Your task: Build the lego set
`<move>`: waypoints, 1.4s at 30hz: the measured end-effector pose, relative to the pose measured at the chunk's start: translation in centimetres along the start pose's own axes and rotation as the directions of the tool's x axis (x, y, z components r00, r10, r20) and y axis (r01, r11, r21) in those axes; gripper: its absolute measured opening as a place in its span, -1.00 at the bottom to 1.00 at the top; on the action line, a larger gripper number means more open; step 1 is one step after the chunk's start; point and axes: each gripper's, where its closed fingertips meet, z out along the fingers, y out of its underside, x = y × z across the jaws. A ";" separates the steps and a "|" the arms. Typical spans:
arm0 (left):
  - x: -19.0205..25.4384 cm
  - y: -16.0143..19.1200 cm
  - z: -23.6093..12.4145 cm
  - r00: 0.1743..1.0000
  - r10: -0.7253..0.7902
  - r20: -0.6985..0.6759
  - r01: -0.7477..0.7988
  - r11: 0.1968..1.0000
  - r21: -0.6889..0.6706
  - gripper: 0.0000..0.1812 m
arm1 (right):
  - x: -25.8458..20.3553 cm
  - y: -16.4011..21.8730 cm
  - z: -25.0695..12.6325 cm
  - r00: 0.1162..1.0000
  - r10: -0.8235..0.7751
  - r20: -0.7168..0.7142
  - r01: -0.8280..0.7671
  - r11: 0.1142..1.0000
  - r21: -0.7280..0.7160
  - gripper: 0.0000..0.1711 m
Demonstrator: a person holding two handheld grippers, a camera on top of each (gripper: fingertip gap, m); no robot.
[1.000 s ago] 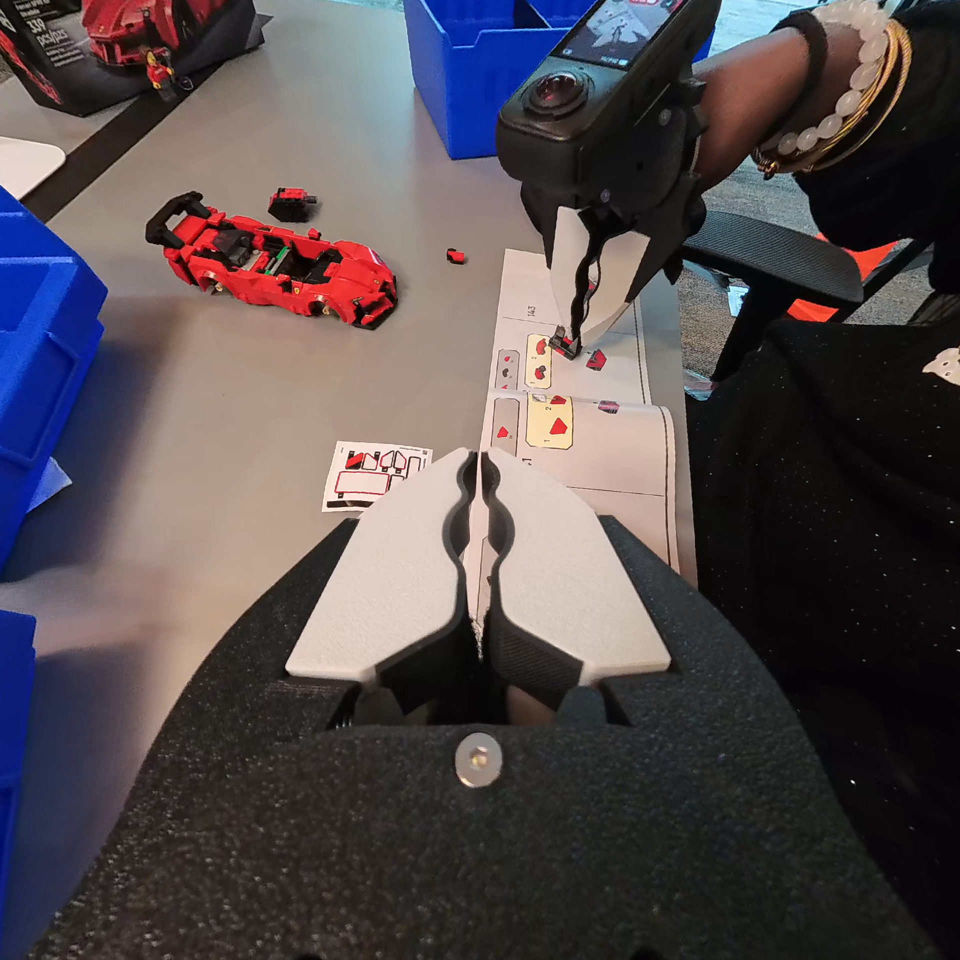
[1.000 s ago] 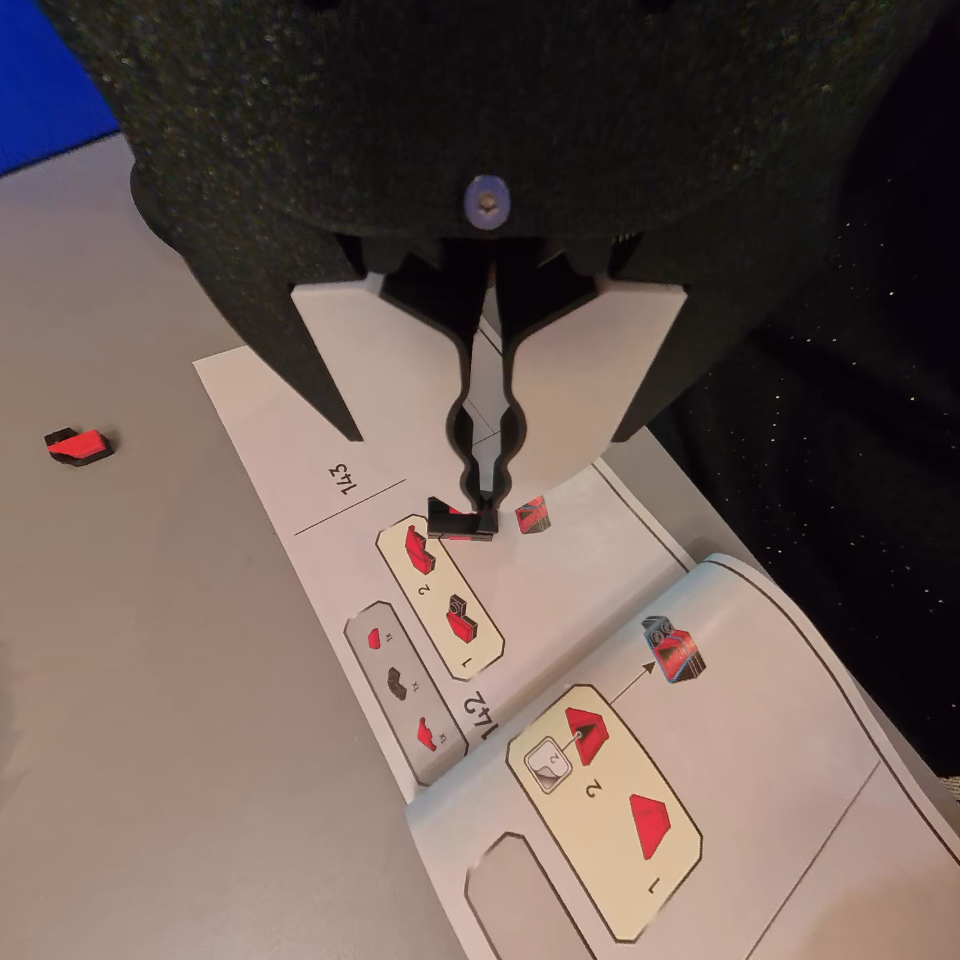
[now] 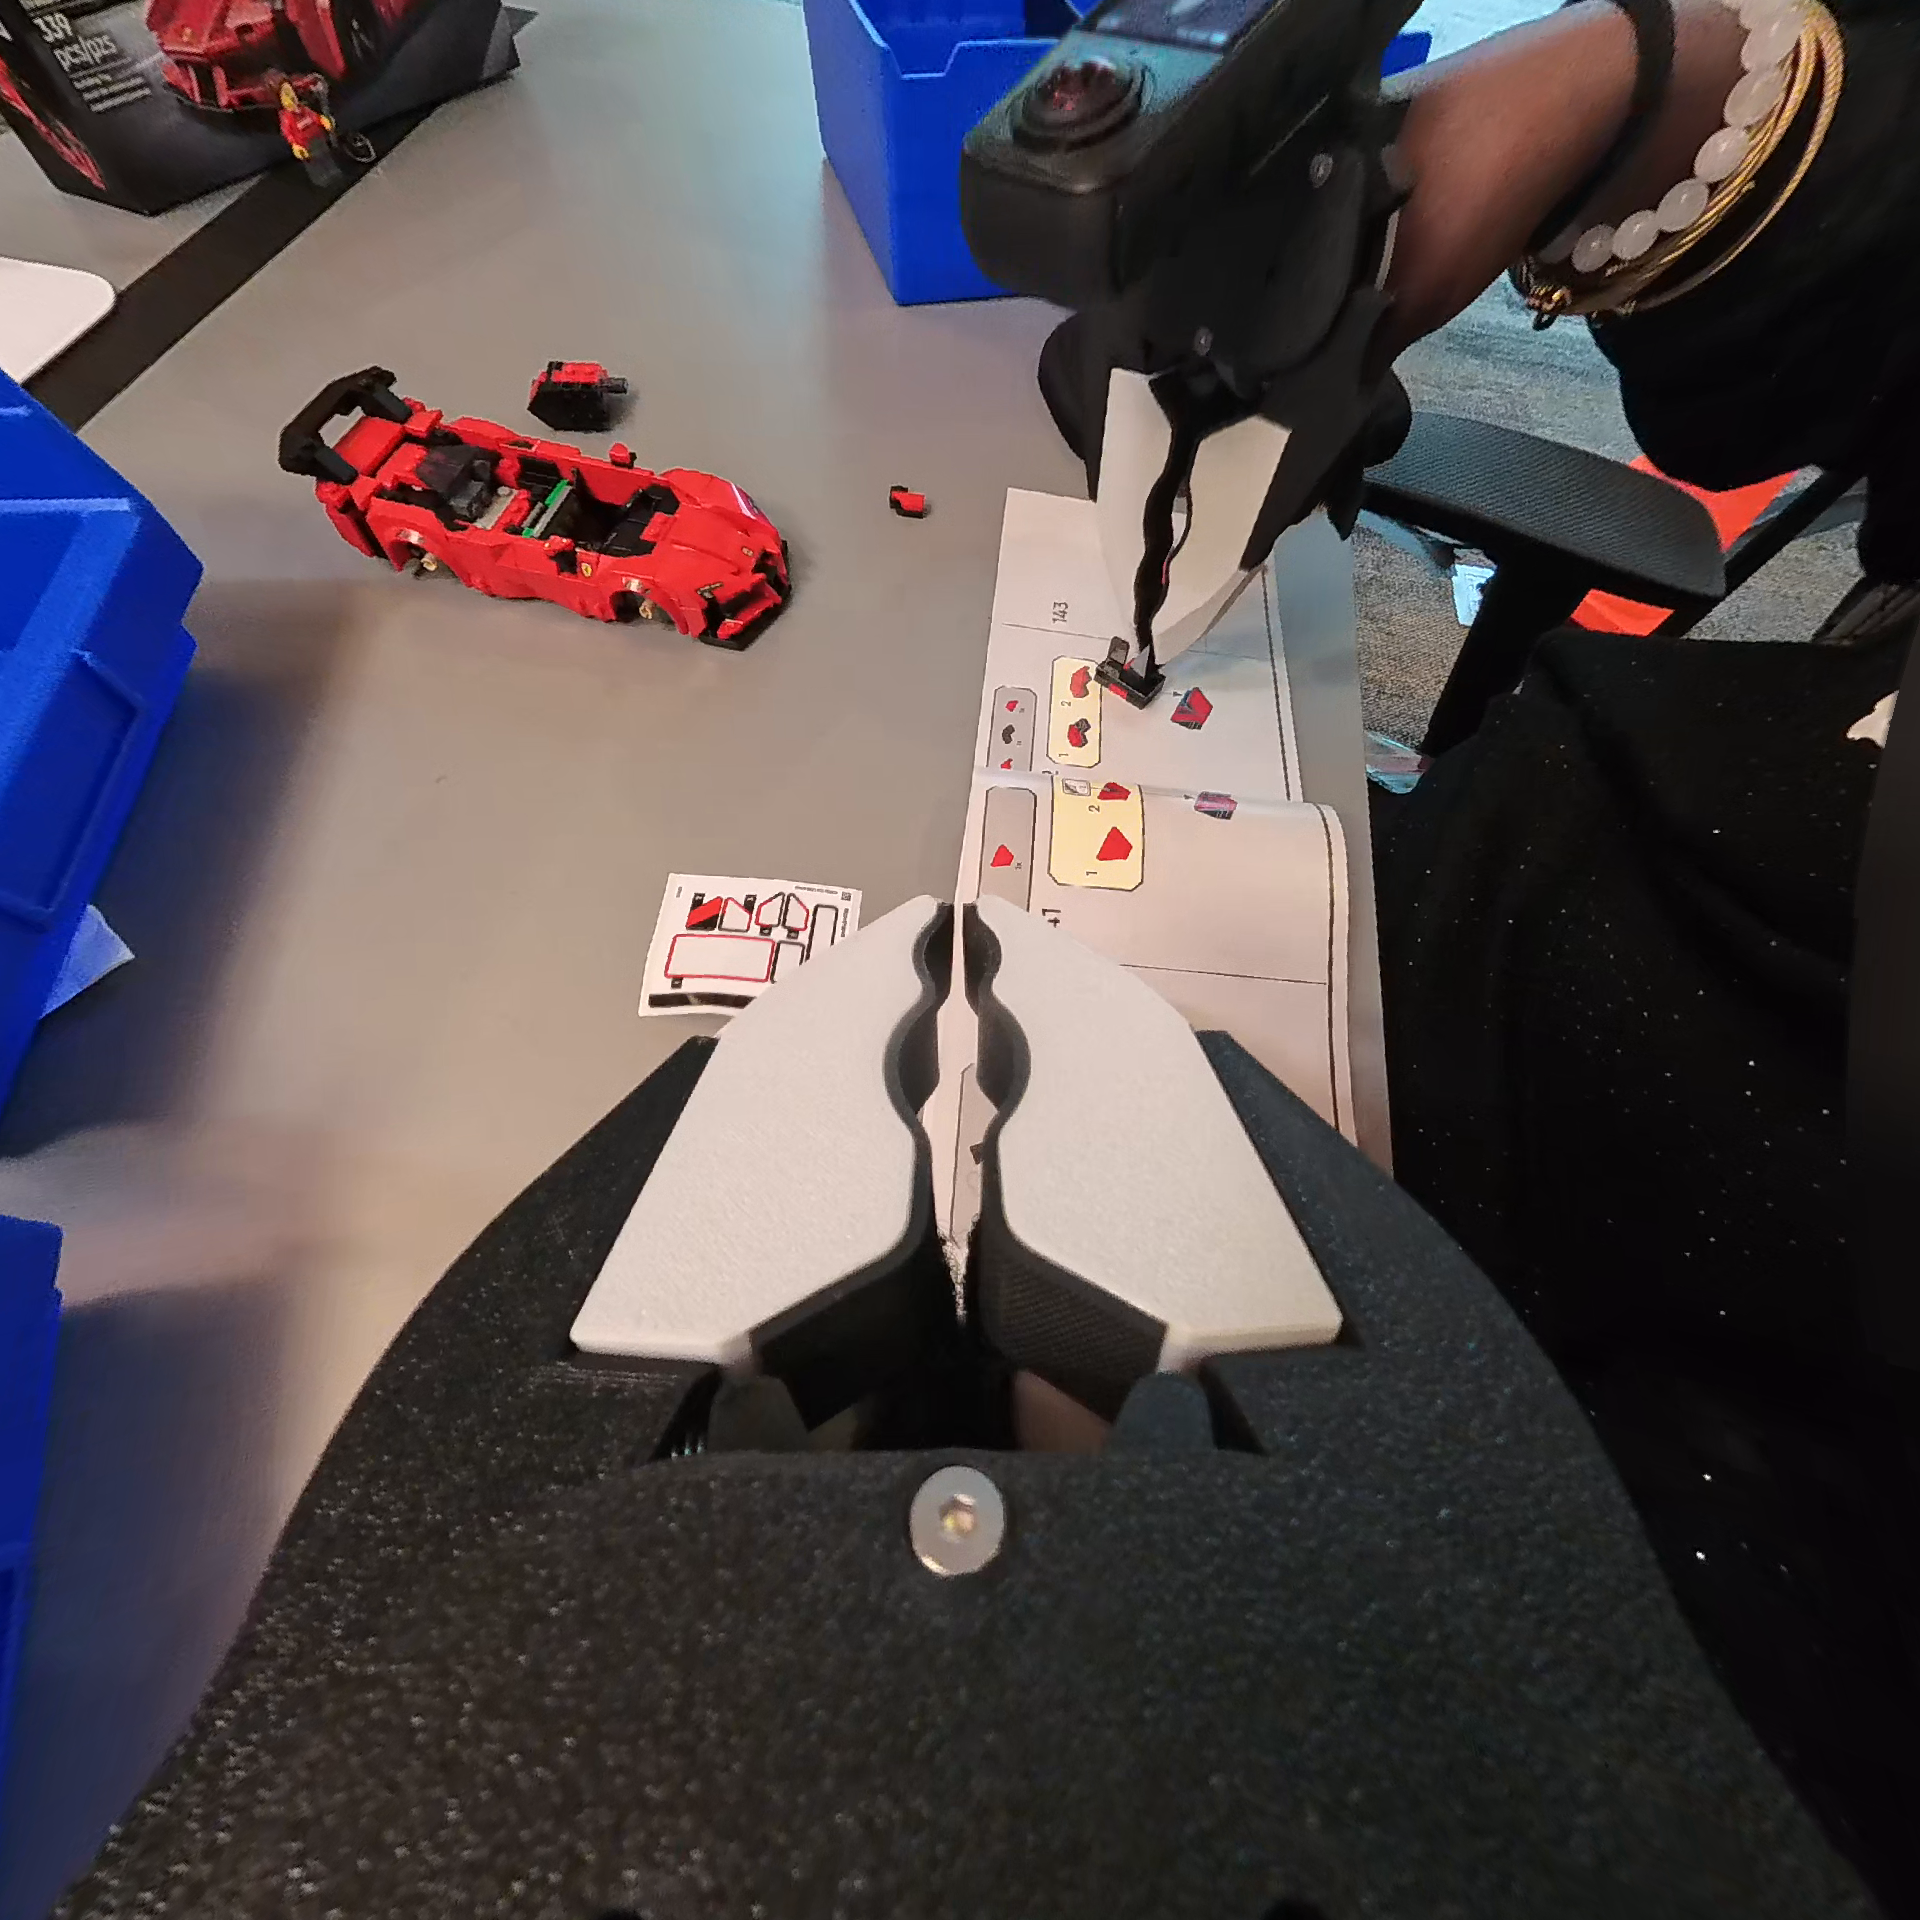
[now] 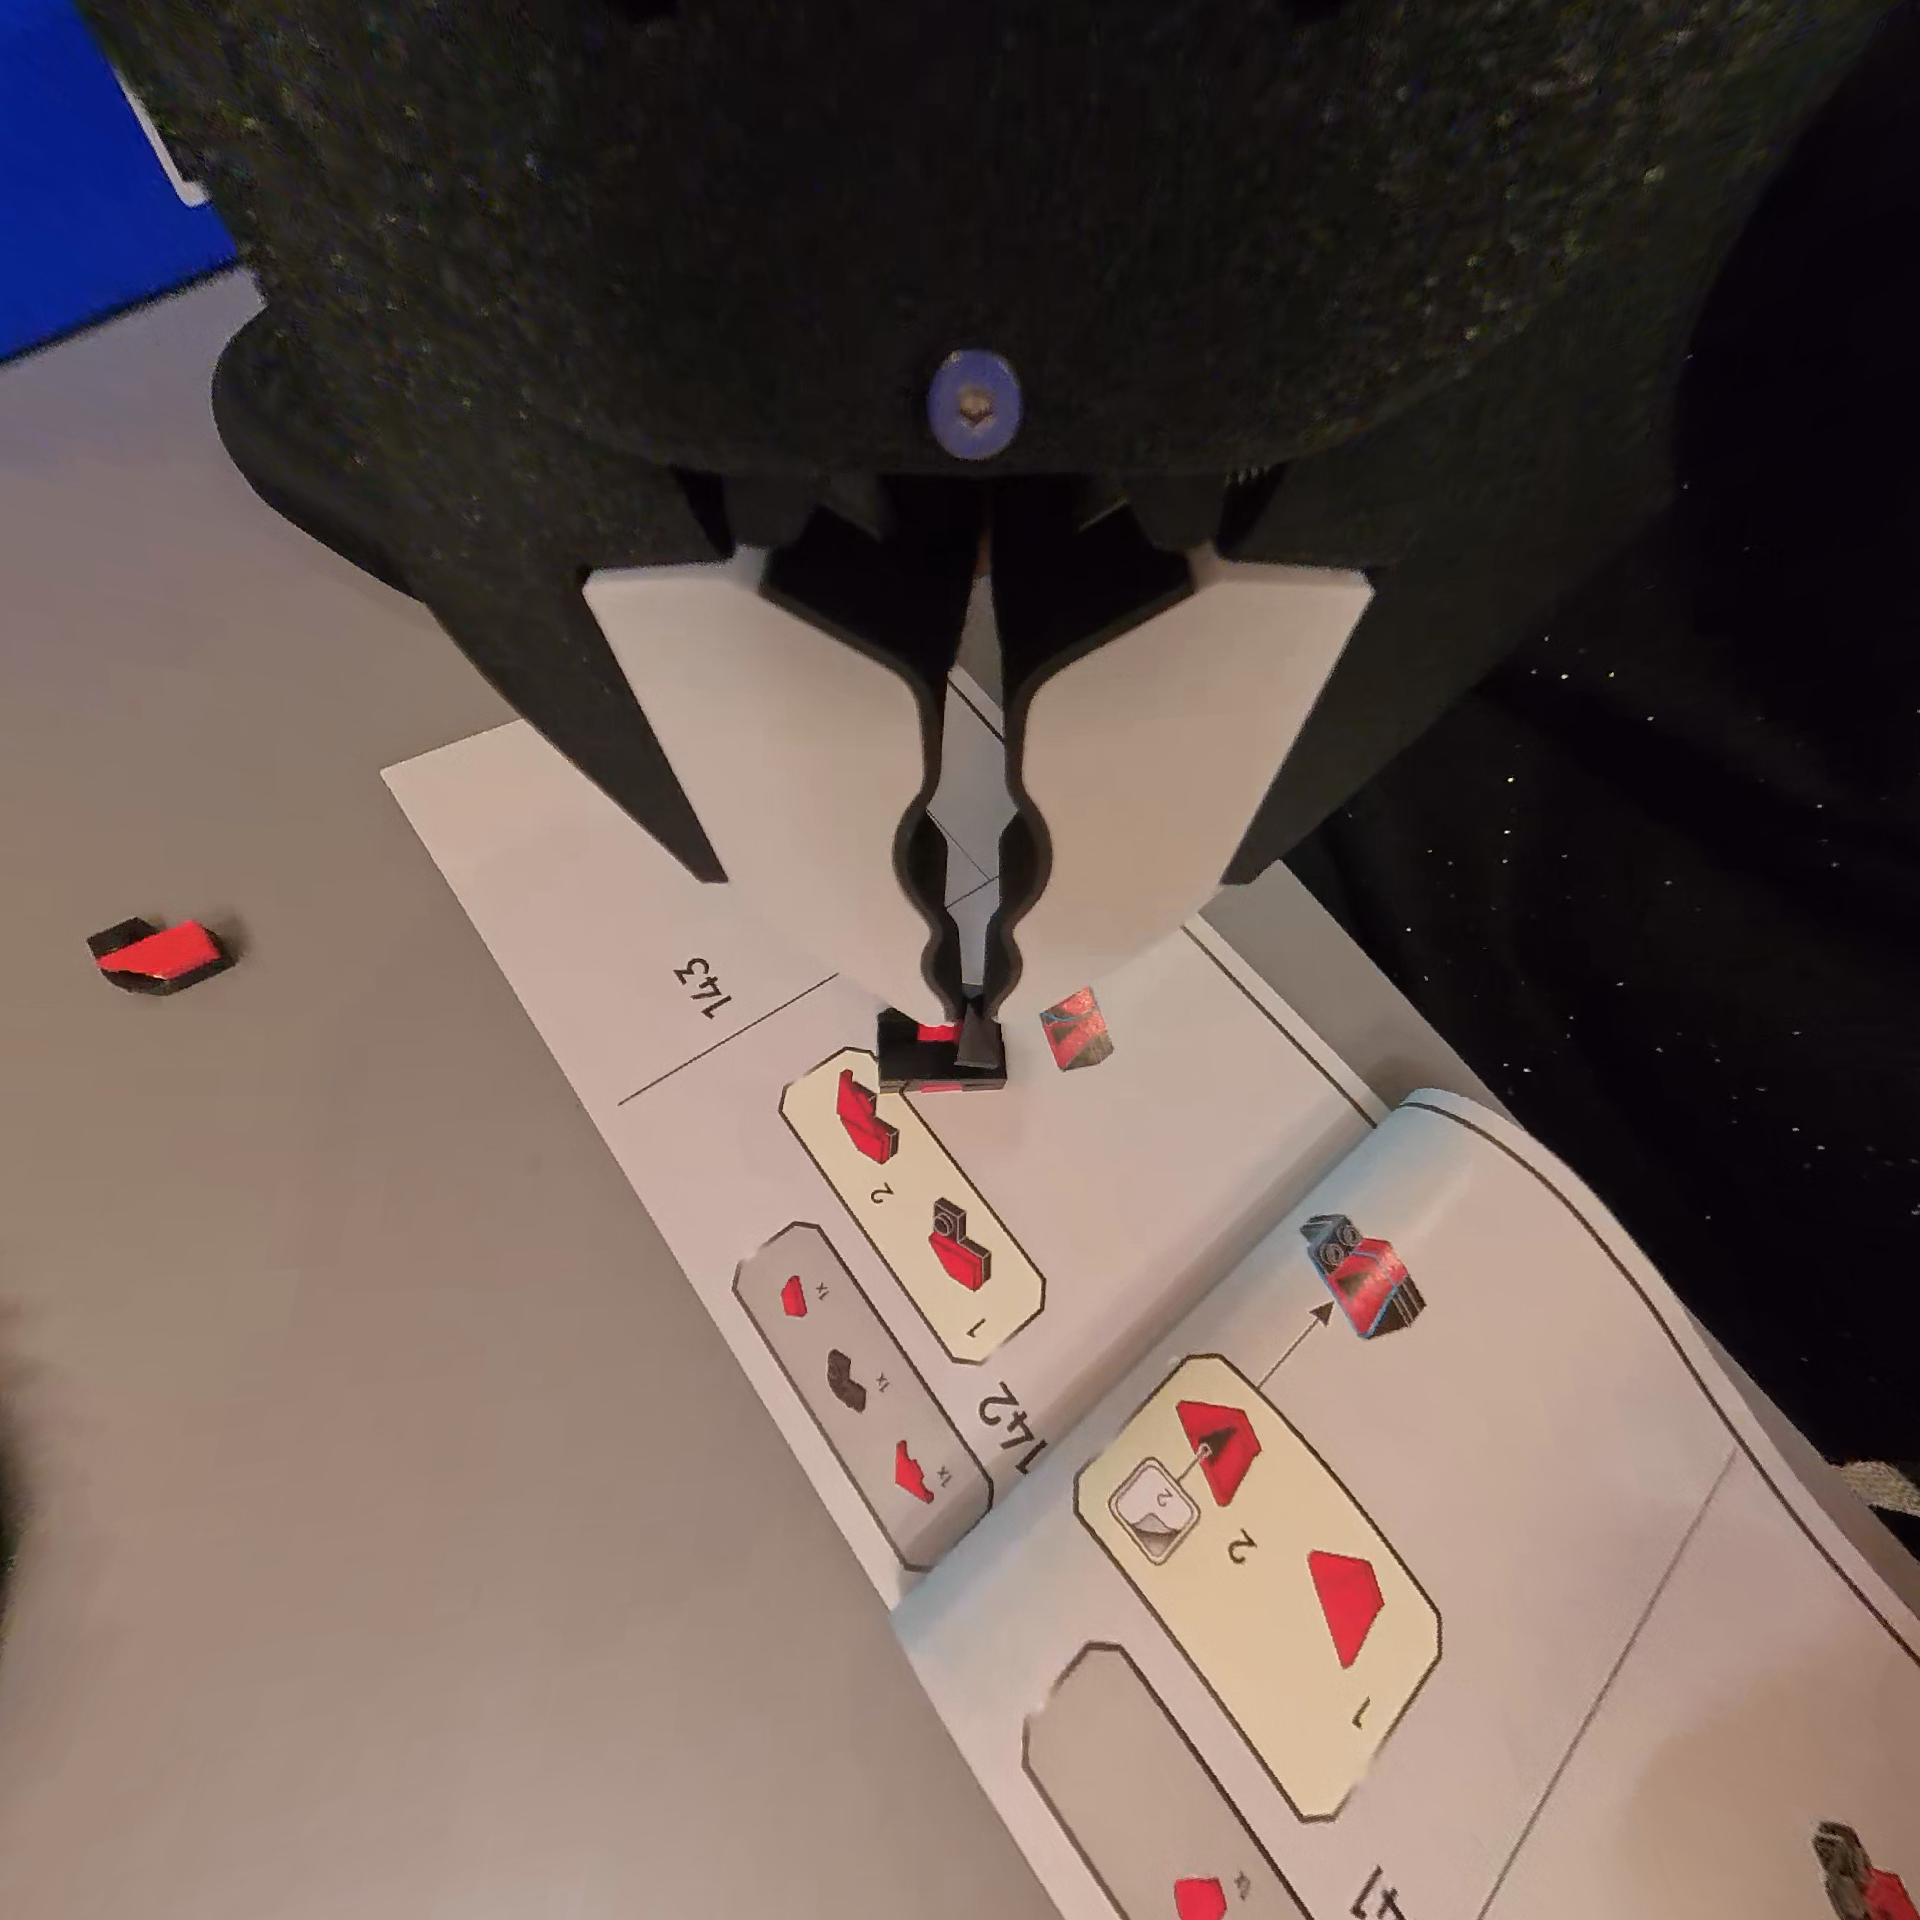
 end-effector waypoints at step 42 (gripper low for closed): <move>0.0 0.2 0.5 1.000 -0.005 -0.015 0.005 1.000 -0.010 -0.98 | -0.6 0.0 0.7 0.995 -0.041 0.088 0.053 0.989 -0.138 -0.94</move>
